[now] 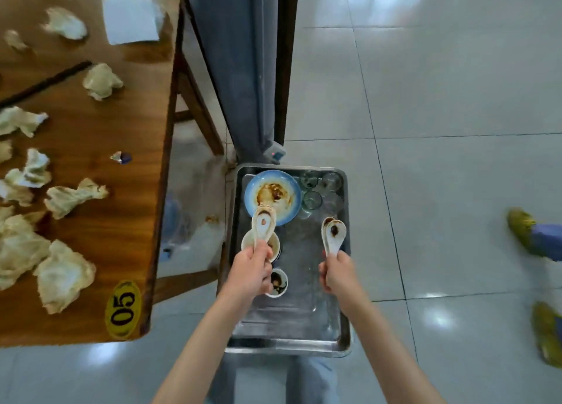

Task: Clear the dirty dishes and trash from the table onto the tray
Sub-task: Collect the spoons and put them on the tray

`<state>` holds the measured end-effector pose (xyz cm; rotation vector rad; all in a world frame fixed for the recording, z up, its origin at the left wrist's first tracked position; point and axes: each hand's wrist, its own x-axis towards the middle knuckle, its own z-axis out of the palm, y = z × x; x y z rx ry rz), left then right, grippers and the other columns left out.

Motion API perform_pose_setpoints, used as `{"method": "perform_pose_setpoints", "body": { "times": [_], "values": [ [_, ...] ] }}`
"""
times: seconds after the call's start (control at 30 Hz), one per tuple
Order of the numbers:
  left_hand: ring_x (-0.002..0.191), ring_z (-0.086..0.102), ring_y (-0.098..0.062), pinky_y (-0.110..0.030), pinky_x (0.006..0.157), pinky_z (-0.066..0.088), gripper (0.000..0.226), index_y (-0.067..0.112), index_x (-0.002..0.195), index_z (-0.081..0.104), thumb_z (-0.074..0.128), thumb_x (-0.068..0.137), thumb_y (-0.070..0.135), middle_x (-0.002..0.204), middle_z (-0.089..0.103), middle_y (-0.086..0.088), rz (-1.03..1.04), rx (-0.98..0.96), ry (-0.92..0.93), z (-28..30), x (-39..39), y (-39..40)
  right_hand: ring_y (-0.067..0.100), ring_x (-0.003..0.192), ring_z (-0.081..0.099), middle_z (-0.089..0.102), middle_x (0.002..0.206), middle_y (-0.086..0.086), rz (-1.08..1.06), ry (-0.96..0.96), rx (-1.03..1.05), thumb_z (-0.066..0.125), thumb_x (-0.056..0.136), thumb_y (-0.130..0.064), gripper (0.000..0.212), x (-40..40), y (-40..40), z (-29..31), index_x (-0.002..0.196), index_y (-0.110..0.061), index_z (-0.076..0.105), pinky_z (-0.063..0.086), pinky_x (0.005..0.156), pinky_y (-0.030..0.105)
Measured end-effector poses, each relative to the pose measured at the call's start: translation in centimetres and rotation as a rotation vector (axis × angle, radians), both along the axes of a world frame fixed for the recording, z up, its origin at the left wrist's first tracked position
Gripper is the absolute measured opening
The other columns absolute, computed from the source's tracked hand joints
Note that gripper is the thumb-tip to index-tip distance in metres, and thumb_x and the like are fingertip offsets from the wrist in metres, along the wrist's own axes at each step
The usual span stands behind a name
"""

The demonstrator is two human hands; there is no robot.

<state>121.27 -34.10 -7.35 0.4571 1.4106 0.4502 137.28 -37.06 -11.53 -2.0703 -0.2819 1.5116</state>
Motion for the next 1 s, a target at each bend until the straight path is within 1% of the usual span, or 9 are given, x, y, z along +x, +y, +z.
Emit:
{"method": "perform_pose_setpoints", "body": {
  "times": [0.1, 0.23, 0.33, 0.4, 0.47, 0.53, 0.67, 0.83, 1.0],
  "values": [
    [0.034, 0.022, -0.006, -0.018, 0.035, 0.021, 0.033, 0.011, 0.078, 0.046, 0.035, 0.100, 0.033, 0.044, 0.028, 0.005, 0.079, 0.000, -0.004, -3.4, 1.5, 0.2, 0.012, 0.043, 0.038, 0.045, 0.060, 0.004, 0.081, 0.014, -0.017, 0.030, 0.098, -0.013, 0.020, 1.4, 0.8, -4.3, 0.082, -0.011, 0.042, 0.032, 0.035, 0.017],
    [0.035, 0.021, -0.007, -0.020, 0.036, 0.021, 0.033, 0.010, 0.079, 0.045, 0.034, 0.100, 0.034, 0.045, 0.027, 0.005, 0.095, 0.002, -0.003, -7.8, 3.1, 0.6, 0.014, 0.046, 0.042, 0.047, 0.057, 0.003, 0.096, 0.070, -0.062, 0.032, 0.098, -0.017, 0.018, 3.1, 1.6, -9.5, 0.088, -0.010, 0.044, 0.037, 0.044, 0.024],
    [0.034, 0.020, -0.007, -0.020, 0.036, 0.023, 0.034, 0.011, 0.078, 0.043, 0.032, 0.101, 0.034, 0.043, 0.028, 0.006, 0.061, 0.017, -0.002, -10.6, 4.5, 0.6, 0.014, 0.043, 0.039, 0.045, 0.058, 0.005, 0.166, -0.017, -0.084, 0.031, 0.099, -0.020, 0.021, 4.4, 2.5, -12.8, 0.087, -0.011, 0.045, 0.035, 0.041, 0.023],
    [0.033, 0.019, -0.008, -0.020, 0.037, 0.024, 0.035, 0.011, 0.078, 0.043, 0.032, 0.101, 0.035, 0.041, 0.029, 0.006, 0.047, 0.016, -0.004, -12.0, 5.2, 0.4, 0.016, 0.047, 0.038, 0.042, 0.063, 0.006, 0.215, -0.069, -0.078, 0.029, 0.098, -0.022, 0.023, 4.9, 2.8, -14.7, 0.083, -0.013, 0.044, 0.034, 0.044, 0.026],
    [0.033, 0.018, -0.008, -0.021, 0.039, 0.021, 0.035, 0.011, 0.077, 0.041, 0.031, 0.101, 0.036, 0.041, 0.029, 0.006, 0.060, 0.004, -0.015, -12.9, 5.6, 0.4, 0.017, 0.050, 0.037, 0.040, 0.065, 0.005, 0.262, -0.082, -0.098, 0.026, 0.098, -0.023, 0.021, 5.1, 3.1, -16.0, 0.087, -0.014, 0.041, 0.033, 0.046, 0.026],
    [0.032, 0.017, -0.009, -0.021, 0.042, 0.018, 0.034, 0.012, 0.077, 0.039, 0.031, 0.101, 0.035, 0.041, 0.028, 0.005, 0.071, -0.016, -0.016, -13.9, 6.1, 0.3, 0.016, 0.050, 0.034, 0.038, 0.066, 0.005, 0.274, -0.058, -0.140, 0.024, 0.095, -0.018, 0.015, 5.1, 3.5, -17.0, 0.091, -0.017, 0.038, 0.030, 0.045, 0.024],
    [0.033, 0.017, -0.008, -0.017, 0.039, 0.018, 0.033, 0.013, 0.077, 0.039, 0.030, 0.101, 0.033, 0.041, 0.027, 0.005, 0.056, -0.068, -0.046, -15.2, 8.0, 0.5, 0.015, 0.049, 0.030, 0.036, 0.064, 0.004, 0.177, -0.015, -0.157, 0.026, 0.093, -0.013, 0.019, 5.6, 3.8, -18.3, 0.077, -0.018, 0.036, 0.025, 0.044, 0.024],
    [0.033, 0.016, -0.009, -0.021, 0.045, 0.019, 0.016, 0.014, 0.081, 0.041, 0.030, 0.092, 0.014, 0.042, 0.025, 0.005, 0.011, -0.171, -0.052, -17.2, 10.5, 2.1, 0.015, 0.050, 0.032, 0.036, 0.062, 0.005, 0.096, 0.026, -0.114, 0.026, 0.087, 0.004, 0.022, 6.4, 3.5, -19.6, 0.084, -0.012, 0.041, 0.027, 0.045, 0.025],
    [0.031, 0.018, -0.009, -0.022, 0.048, 0.021, 0.022, 0.012, 0.085, 0.045, 0.025, 0.092, 0.013, 0.045, 0.028, 0.003, 0.003, -0.218, -0.021, -19.6, 10.6, 3.2, 0.014, 0.048, 0.038, 0.043, 0.061, 0.004, 0.094, 0.099, -0.106, 0.028, 0.088, 0.005, 0.023, 7.1, 3.2, -20.2, 0.089, -0.009, 0.046, 0.031, 0.042, 0.024]
  ]
}}
